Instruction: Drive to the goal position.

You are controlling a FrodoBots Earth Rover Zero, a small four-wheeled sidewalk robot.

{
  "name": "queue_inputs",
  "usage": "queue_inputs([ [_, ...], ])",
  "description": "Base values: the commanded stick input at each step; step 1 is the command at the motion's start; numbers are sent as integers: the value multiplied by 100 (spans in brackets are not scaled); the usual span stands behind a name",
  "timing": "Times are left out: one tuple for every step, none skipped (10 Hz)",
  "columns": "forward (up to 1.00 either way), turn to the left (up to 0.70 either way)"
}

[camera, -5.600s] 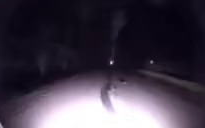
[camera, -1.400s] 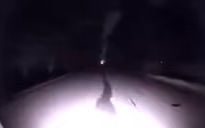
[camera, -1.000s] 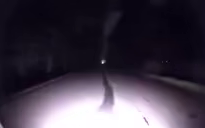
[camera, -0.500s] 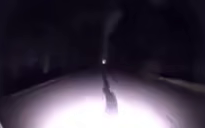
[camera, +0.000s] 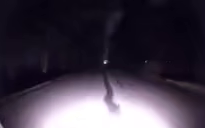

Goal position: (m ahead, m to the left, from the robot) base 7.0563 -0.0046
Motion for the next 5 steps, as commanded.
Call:
queue_inputs([
  [100, 0],
  [100, 0],
  [100, 0],
  [100, 0],
  [100, 0],
])
